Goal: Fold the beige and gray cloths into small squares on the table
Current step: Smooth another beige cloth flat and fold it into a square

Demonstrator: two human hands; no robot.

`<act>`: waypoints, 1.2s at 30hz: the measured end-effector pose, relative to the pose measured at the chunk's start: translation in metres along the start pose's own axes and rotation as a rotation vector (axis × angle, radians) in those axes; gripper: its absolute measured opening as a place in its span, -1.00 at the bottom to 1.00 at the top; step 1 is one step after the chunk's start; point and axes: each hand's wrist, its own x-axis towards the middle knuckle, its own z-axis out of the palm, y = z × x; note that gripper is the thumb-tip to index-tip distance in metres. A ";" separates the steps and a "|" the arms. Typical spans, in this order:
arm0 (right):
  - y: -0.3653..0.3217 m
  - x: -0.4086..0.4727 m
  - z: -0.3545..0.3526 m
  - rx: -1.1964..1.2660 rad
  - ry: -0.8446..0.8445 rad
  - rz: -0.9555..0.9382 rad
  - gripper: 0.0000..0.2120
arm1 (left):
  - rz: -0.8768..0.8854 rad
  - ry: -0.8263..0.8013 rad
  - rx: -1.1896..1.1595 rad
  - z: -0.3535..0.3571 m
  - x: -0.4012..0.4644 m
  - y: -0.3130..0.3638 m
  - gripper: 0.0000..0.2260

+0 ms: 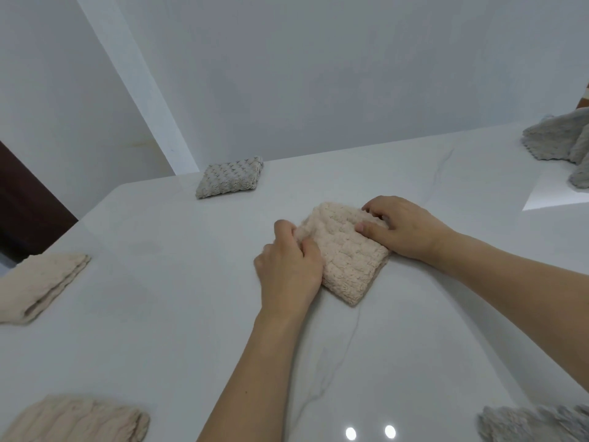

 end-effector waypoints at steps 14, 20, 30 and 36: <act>-0.004 -0.007 -0.003 0.190 0.044 0.117 -0.78 | -0.164 -0.149 -0.607 -0.001 0.010 0.001 -0.56; 0.005 -0.001 -0.005 0.465 0.216 0.218 -0.81 | -0.078 -0.192 -0.450 0.009 0.020 0.029 -0.69; 0.090 0.052 -0.058 0.417 0.381 0.425 -0.77 | -0.288 -0.271 -0.471 0.114 0.152 0.107 -0.80; 0.150 0.101 -0.081 0.382 0.342 0.503 -0.84 | -0.324 -0.298 -0.415 0.162 0.217 0.157 -0.84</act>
